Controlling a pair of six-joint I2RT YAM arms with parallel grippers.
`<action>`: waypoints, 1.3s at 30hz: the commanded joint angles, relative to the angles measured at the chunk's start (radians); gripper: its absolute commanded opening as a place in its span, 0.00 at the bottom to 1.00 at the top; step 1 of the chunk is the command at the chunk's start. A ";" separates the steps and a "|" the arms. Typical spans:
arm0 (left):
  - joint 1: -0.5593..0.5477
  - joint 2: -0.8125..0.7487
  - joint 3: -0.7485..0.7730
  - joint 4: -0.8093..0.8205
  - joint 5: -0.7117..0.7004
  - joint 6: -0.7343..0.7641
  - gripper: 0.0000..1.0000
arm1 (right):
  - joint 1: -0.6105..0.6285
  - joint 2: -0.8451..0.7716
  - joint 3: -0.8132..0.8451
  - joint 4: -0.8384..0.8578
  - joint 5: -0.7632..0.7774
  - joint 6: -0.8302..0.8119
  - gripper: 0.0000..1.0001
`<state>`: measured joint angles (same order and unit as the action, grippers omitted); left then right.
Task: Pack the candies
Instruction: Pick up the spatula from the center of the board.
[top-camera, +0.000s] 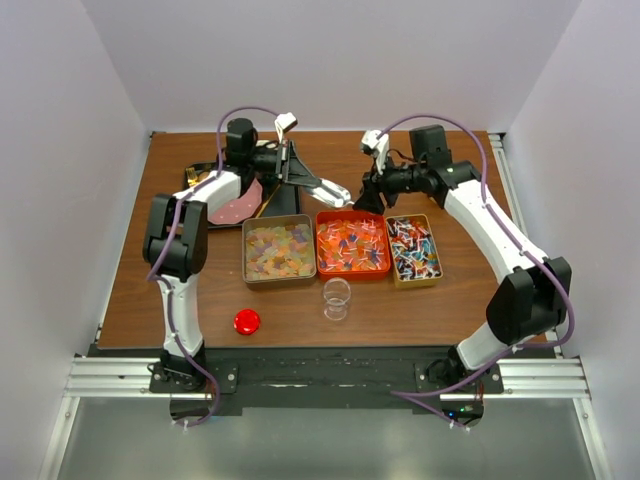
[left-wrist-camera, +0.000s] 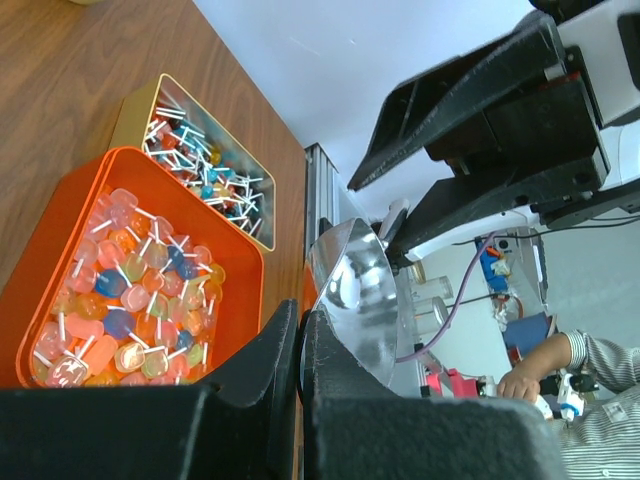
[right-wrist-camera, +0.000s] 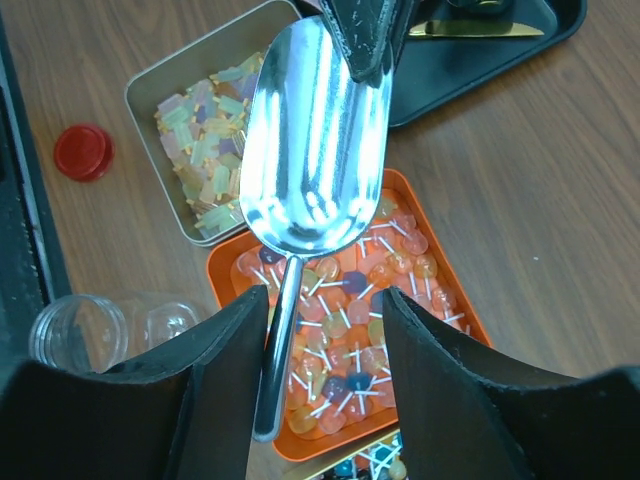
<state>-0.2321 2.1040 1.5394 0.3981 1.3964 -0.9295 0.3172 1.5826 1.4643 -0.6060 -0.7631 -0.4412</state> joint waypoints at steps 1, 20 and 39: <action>-0.007 -0.001 0.004 0.033 0.035 -0.051 0.00 | 0.040 -0.024 0.025 -0.011 0.064 -0.106 0.48; -0.006 0.021 0.001 0.065 0.039 -0.091 0.00 | 0.066 -0.013 0.002 -0.018 0.117 -0.114 0.21; -0.030 0.074 0.343 -0.810 -0.601 0.738 0.71 | -0.050 -0.209 -0.024 -0.394 0.508 0.002 0.00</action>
<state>-0.2325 2.1658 1.7775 -0.1829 1.0554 -0.4461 0.2924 1.4628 1.4635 -0.9062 -0.4152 -0.5312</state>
